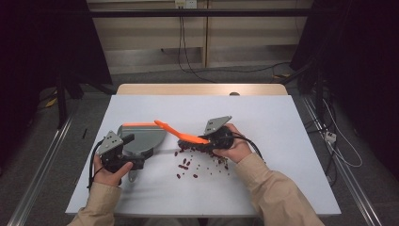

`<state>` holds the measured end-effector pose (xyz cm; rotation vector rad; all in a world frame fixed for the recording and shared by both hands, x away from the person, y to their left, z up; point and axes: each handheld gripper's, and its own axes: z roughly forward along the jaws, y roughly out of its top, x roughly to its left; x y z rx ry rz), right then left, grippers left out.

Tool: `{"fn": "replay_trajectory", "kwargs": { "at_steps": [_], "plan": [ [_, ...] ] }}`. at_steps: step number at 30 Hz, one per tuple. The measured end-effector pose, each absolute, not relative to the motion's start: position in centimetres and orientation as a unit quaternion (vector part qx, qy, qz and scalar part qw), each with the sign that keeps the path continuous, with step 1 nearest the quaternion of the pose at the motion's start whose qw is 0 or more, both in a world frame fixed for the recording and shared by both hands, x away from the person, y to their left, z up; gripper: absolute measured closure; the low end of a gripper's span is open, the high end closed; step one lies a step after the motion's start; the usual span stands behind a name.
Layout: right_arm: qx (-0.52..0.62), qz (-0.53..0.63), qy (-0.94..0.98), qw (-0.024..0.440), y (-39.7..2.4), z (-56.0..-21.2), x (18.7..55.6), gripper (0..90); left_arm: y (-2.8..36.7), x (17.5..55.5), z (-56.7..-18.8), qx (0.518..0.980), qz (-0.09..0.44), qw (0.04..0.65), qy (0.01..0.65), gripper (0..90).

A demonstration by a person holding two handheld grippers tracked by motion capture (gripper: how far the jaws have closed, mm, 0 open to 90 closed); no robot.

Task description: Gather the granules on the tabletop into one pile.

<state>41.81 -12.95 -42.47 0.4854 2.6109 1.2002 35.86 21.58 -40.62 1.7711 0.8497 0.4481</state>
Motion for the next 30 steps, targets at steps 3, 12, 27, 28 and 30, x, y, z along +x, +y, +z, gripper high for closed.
{"fn": "replay_trajectory", "kwargs": {
  "at_steps": [3,12,27,28,30],
  "plan": [
    [0.167,0.412,0.889,0.113,-13.1,-42.4,41.6,70.7,21.6,35.9,-40.6,0.744,0.188,0.533,0.356,5.5],
    [0.204,0.446,0.863,0.124,-14.3,-41.9,43.2,71.0,21.4,36.0,-40.8,0.747,0.185,0.531,0.354,5.6],
    [0.171,0.426,0.882,0.110,-11.5,-42.6,44.6,71.0,21.7,36.2,-41.0,0.751,0.183,0.527,0.352,5.6],
    [0.173,0.430,0.880,0.101,-11.6,-42.6,44.5,71.0,21.6,36.1,-41.1,0.752,0.181,0.527,0.353,5.6],
    [0.171,0.431,0.880,0.102,-11.6,-42.6,44.1,71.0,21.6,36.1,-41.1,0.754,0.181,0.526,0.350,5.6]
  ]
}}
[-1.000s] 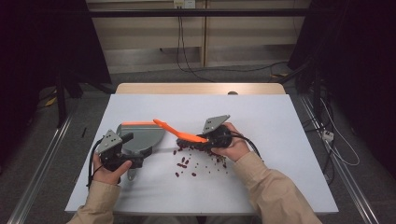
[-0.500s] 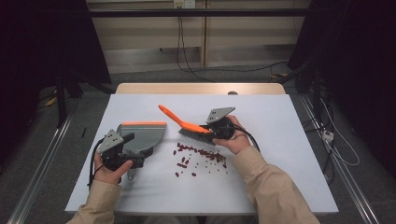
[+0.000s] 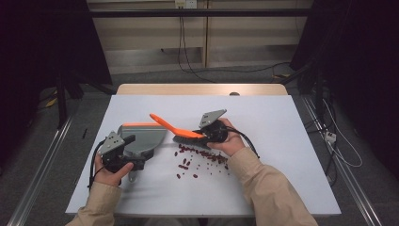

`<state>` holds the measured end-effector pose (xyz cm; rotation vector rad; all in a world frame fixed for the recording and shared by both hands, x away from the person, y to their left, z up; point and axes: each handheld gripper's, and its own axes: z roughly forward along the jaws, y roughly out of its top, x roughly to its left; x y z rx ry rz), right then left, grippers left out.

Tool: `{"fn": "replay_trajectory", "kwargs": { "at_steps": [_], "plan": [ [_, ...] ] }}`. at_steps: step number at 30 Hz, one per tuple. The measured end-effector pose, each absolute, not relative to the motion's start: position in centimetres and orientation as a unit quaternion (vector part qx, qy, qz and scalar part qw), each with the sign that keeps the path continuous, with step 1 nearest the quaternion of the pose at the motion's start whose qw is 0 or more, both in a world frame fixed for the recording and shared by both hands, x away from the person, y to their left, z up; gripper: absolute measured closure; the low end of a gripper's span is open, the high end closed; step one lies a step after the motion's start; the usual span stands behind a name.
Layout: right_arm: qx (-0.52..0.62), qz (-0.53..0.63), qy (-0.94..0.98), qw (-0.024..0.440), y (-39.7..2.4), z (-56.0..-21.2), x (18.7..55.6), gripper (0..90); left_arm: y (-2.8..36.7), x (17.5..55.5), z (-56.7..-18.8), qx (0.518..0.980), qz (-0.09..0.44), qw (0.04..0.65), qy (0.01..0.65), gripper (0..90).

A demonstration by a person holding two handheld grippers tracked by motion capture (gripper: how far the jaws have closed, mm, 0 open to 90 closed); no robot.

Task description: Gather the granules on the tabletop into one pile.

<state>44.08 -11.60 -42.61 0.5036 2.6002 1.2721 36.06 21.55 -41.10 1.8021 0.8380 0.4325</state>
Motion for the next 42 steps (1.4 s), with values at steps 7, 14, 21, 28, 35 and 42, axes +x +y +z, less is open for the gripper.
{"fn": "replay_trajectory", "kwargs": {
  "at_steps": [7,14,21,28,35,42],
  "plan": [
    [0.167,0.430,0.881,0.102,-11.4,-42.5,43.3,71.0,21.7,35.9,-41.2,0.754,0.180,0.525,0.351,5.6],
    [0.158,0.427,0.884,0.104,-11.3,-42.4,42.5,71.0,22.0,35.8,-41.3,0.756,0.182,0.523,0.350,5.6],
    [0.154,0.430,0.884,0.103,-11.6,-42.3,41.9,71.0,22.0,35.7,-41.3,0.755,0.182,0.523,0.351,5.6],
    [0.185,0.463,0.859,0.118,-12.4,-41.3,41.9,71.0,21.9,35.7,-41.3,0.757,0.183,0.521,0.350,5.6],
    [0.239,0.483,0.833,0.120,-13.0,-40.1,41.0,71.0,21.9,35.6,-41.3,0.757,0.184,0.520,0.349,5.6],
    [0.295,0.508,0.801,0.114,-12.6,-40.0,39.1,71.0,21.9,35.6,-41.4,0.757,0.184,0.519,0.352,5.6]
  ]
}}
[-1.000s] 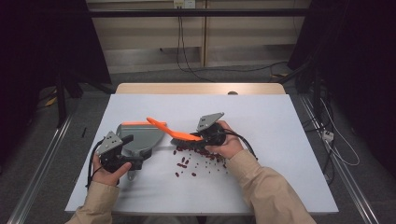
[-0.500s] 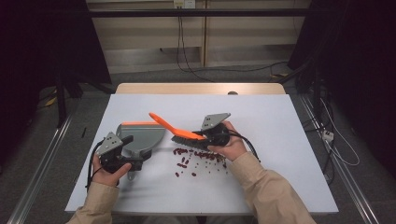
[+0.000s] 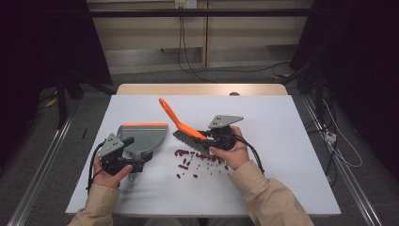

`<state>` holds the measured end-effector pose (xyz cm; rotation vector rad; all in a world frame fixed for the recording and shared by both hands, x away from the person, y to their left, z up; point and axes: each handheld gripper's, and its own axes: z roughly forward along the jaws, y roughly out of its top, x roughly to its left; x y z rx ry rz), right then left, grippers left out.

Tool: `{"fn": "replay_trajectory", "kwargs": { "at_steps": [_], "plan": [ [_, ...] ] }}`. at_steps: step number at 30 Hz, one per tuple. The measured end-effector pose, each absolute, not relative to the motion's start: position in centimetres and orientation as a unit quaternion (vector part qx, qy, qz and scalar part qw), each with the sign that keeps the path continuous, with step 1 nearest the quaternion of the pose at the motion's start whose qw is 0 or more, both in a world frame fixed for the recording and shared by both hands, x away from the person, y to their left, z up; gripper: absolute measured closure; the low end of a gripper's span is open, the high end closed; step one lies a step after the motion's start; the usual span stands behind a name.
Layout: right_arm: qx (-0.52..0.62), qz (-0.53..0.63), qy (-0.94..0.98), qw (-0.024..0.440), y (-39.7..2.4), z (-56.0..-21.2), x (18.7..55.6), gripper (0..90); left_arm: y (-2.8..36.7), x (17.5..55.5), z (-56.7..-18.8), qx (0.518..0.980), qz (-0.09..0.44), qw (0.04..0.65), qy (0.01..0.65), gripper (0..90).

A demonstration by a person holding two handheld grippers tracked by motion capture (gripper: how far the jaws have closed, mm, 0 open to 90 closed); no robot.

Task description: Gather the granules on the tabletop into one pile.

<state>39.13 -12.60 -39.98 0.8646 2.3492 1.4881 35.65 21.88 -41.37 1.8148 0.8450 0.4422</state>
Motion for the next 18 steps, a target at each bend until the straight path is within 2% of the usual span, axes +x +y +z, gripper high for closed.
{"fn": "replay_trajectory", "kwargs": {
  "at_steps": [11,18],
  "plan": [
    [0.325,0.526,0.781,0.085,-10.5,-40.3,36.3,71.0,22.1,35.5,-41.2,0.756,0.185,0.519,0.353,5.6],
    [0.335,0.518,0.783,0.083,-9.0,-40.8,35.6,71.0,22.7,35.4,-41.3,0.759,0.183,0.520,0.345,5.6]
  ]
}}
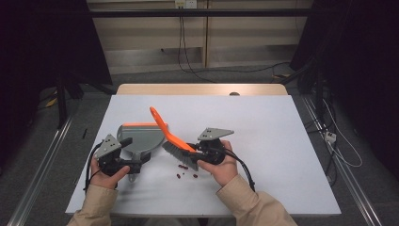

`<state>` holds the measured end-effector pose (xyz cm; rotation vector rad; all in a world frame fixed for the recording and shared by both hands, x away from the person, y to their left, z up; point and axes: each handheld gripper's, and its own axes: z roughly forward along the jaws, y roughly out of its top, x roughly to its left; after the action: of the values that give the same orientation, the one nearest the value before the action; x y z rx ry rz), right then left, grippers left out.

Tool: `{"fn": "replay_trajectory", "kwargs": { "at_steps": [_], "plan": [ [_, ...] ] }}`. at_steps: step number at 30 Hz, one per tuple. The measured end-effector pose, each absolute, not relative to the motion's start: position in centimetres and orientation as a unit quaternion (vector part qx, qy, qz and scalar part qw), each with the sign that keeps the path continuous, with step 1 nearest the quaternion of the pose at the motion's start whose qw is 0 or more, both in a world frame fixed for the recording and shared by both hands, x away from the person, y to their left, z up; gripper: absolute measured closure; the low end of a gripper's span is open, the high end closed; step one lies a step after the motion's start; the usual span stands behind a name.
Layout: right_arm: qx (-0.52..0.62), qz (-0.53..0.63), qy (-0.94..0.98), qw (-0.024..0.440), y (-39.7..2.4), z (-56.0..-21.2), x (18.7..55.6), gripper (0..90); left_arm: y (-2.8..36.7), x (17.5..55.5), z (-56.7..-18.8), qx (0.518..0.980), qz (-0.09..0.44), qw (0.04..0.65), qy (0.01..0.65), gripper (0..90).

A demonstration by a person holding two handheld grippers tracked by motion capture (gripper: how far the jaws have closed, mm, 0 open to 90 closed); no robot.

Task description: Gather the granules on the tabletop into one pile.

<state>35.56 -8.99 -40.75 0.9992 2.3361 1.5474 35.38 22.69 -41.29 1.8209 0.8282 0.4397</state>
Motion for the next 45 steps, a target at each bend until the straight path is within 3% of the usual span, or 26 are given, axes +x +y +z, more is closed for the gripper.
{"fn": "replay_trajectory", "kwargs": {
  "at_steps": [10,22,45],
  "plan": [
    [0.344,0.510,0.784,0.083,-6.8,-41.3,34.5,71.0,23.5,34.9,-41.3,0.760,0.189,0.516,0.346,5.6],
    [0.376,0.501,0.779,0.035,-4.8,-43.4,33.5,71.0,24.0,34.8,-41.5,0.760,0.188,0.515,0.350,5.6],
    [0.437,0.485,0.755,0.058,-9.4,-43.9,35.0,70.8,23.6,34.7,-41.7,0.765,0.186,0.509,0.348,5.6]
  ]
}}
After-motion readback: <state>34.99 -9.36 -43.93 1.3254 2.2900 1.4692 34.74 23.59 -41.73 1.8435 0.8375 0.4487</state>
